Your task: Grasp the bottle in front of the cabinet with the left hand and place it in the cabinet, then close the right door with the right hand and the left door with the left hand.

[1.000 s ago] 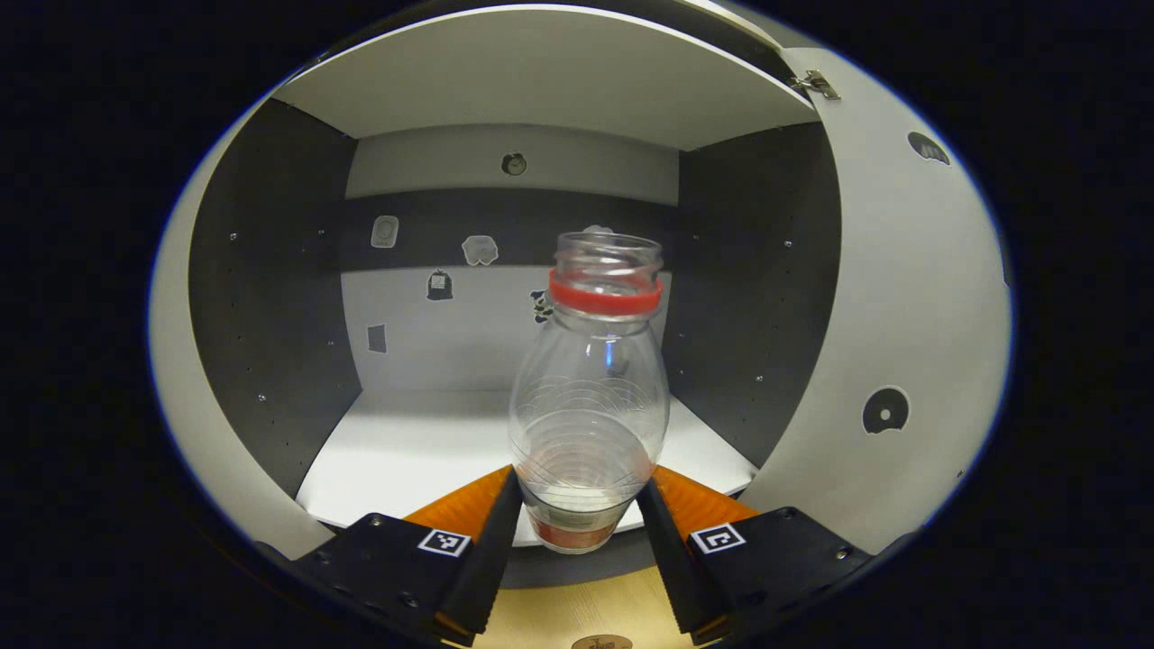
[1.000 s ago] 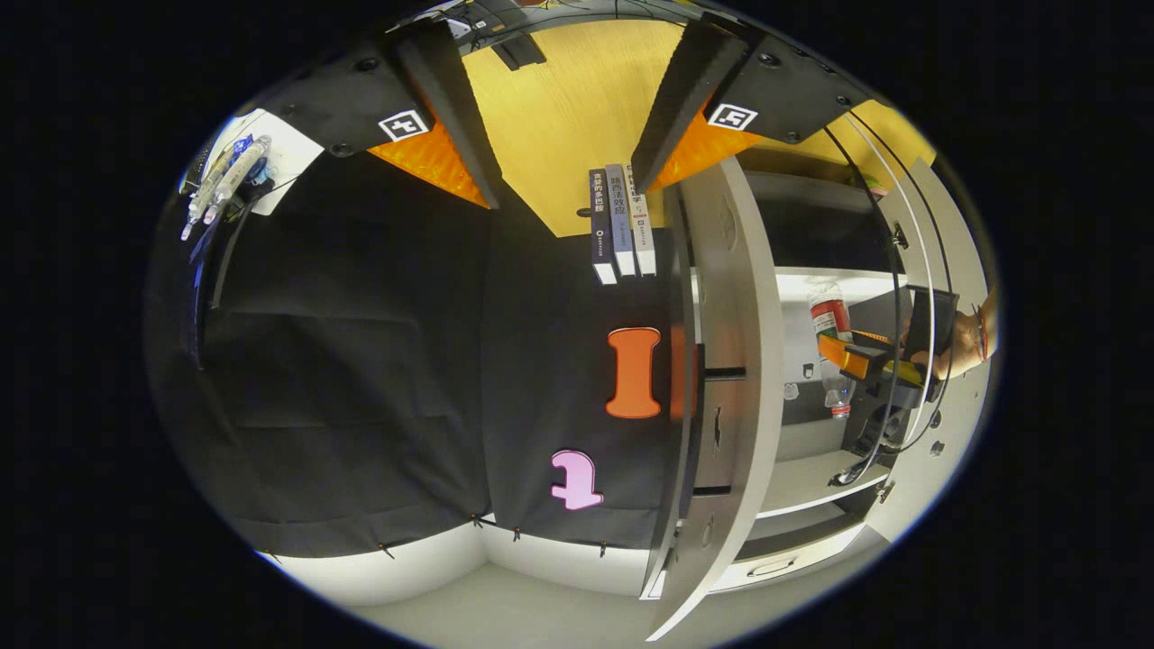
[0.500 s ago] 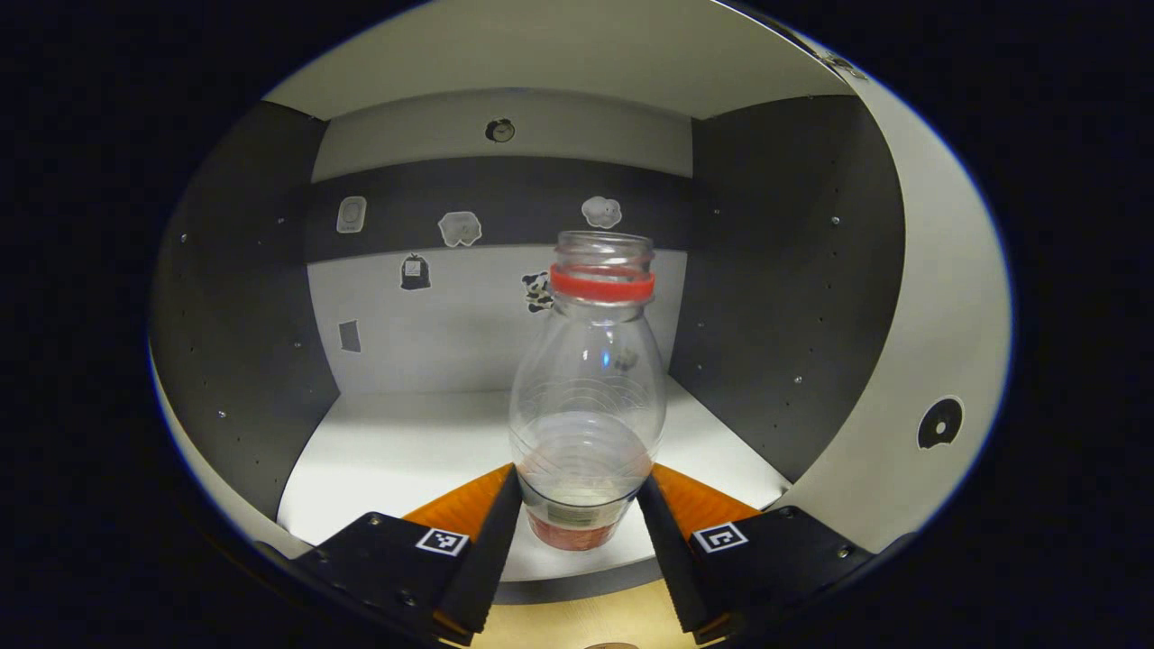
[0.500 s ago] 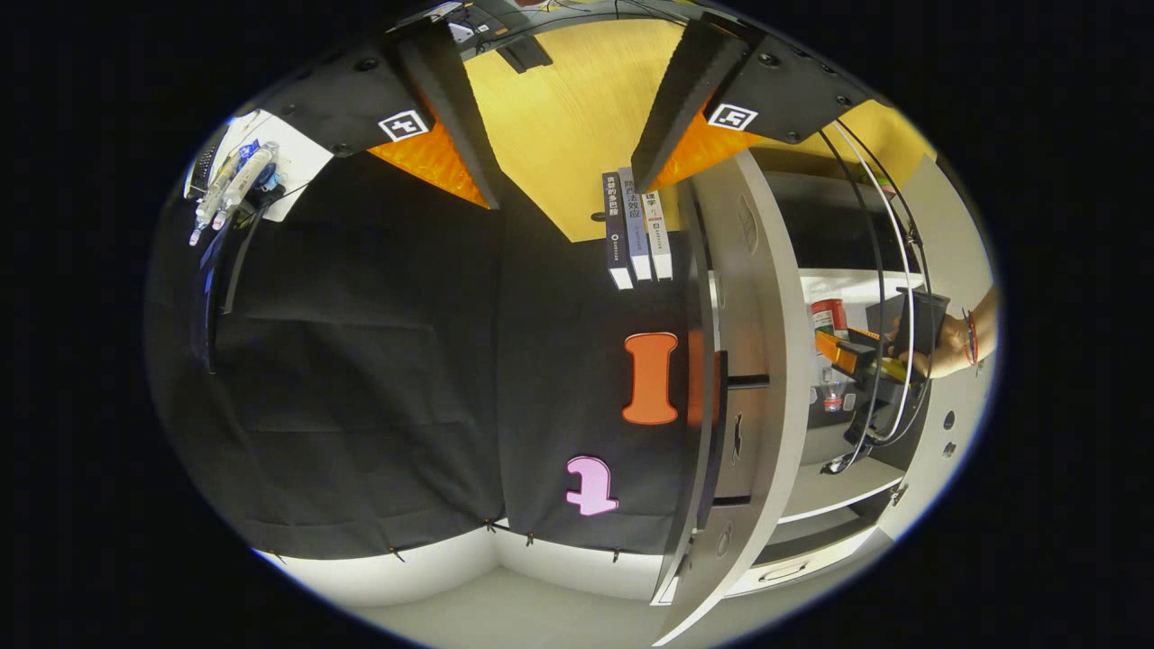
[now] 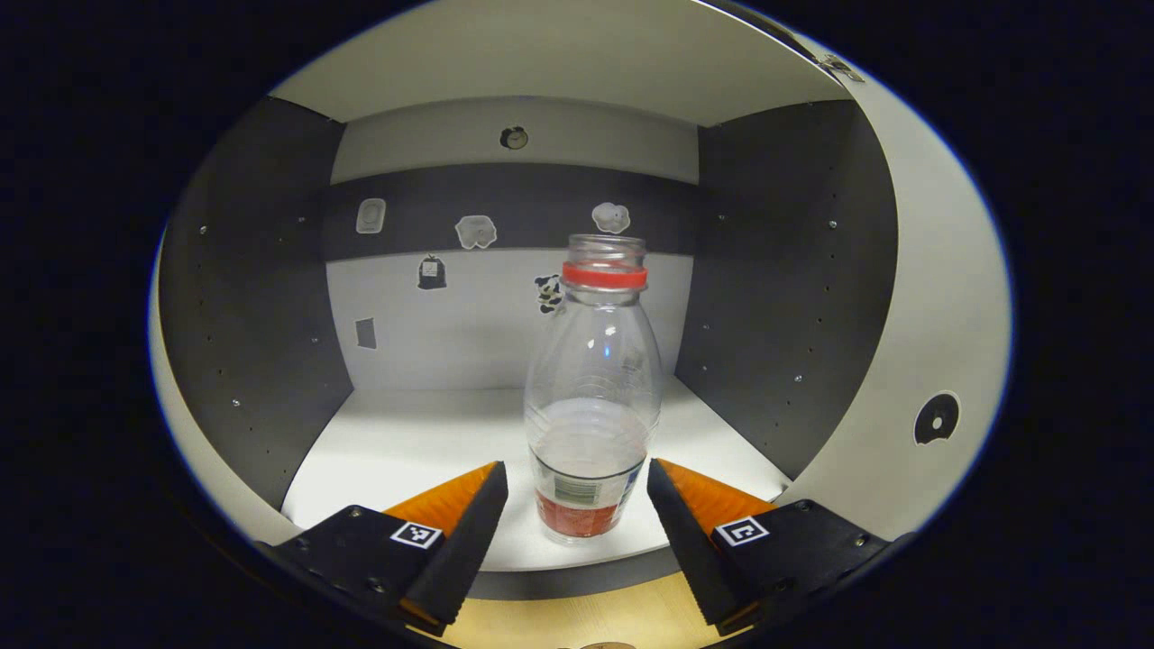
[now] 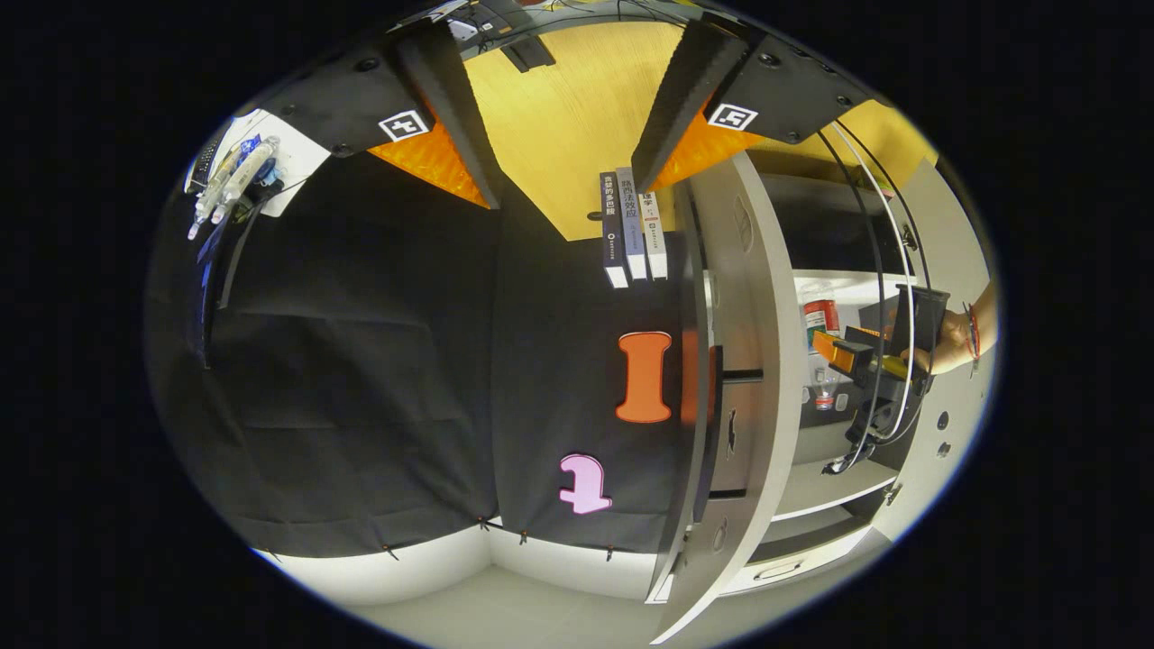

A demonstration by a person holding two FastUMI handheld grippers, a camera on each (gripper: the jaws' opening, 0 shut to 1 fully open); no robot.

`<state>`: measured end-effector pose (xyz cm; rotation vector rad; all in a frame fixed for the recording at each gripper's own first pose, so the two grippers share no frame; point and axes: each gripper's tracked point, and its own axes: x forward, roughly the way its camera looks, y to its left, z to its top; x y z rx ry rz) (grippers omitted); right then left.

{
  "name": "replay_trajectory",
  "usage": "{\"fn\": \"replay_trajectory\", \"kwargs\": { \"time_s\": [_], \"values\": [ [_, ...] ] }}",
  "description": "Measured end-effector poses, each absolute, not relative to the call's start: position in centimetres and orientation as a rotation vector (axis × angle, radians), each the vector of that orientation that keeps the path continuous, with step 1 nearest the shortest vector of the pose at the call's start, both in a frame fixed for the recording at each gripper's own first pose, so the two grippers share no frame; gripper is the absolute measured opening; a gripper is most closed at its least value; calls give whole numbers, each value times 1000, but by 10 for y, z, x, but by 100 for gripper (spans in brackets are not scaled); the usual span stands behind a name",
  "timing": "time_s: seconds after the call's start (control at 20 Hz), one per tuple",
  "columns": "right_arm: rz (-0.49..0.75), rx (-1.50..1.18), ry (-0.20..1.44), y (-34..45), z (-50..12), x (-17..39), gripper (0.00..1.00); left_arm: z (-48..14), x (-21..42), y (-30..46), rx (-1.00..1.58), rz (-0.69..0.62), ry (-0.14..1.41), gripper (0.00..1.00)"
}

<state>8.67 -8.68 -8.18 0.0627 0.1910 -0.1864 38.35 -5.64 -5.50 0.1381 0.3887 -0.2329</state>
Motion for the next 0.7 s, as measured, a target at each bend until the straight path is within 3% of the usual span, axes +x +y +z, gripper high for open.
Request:
{"fn": "replay_trajectory", "kwargs": {
  "time_s": [0.45,0.7],
  "values": [
    [3,61,126,-76,-50,108,96,1,289,-20,87,-132,226,95],
    [35,74,142,-67,-47,136,96,34,222,-1,128,-99,148,95]
  ]
}}
